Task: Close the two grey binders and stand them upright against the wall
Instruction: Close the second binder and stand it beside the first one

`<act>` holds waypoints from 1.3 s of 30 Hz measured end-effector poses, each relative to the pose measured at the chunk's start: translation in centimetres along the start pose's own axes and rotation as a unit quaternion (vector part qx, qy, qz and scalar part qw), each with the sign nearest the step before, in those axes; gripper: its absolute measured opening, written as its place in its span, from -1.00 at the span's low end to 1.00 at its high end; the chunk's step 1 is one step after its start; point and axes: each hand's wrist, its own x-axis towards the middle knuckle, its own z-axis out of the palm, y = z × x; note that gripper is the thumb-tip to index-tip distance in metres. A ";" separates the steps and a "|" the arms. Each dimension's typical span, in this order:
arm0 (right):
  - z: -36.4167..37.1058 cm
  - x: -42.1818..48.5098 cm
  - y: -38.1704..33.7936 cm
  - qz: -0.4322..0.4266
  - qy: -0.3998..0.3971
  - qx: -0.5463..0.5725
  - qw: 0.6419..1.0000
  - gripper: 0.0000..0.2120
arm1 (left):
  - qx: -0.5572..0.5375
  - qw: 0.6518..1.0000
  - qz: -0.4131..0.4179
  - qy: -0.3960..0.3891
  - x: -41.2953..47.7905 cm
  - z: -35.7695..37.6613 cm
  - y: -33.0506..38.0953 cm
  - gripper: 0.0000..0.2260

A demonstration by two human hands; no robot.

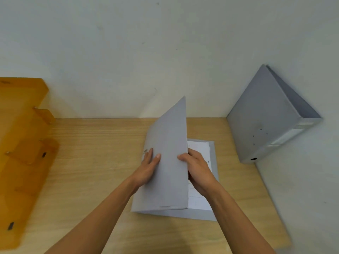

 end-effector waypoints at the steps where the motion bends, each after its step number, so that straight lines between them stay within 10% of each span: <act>1: -0.1 0.2 0.1 0.004 -0.007 0.009 1.000 -0.71 | -0.009 1.000 -0.008 0.022 0.0 -0.1 -0.7 -0.31; 8: -4.1 1.6 2.7 0.026 0.009 0.087 0.996 -0.75 | -0.017 0.994 -0.059 0.086 0.7 -1.4 -3.8 -0.25; 13: -9.6 3.9 6.8 0.003 0.141 -0.110 0.984 -0.64 | -0.058 0.990 -0.101 0.086 0.1 0.5 -5.9 -0.53; 19: -11.9 5.0 12.1 0.075 0.128 -0.292 0.945 -0.15 | -0.019 0.986 -0.112 0.120 0.2 2.6 -6.3 -0.44; 30: -11.9 5.0 15.2 0.133 0.025 -0.473 0.871 -0.09 | 0.013 0.981 -0.149 0.124 2.1 2.3 -8.0 -0.13; 39: -12.7 5.5 13.9 0.146 0.043 -0.394 0.907 -0.16 | -0.095 0.970 -0.205 0.092 1.3 3.7 -4.7 -0.51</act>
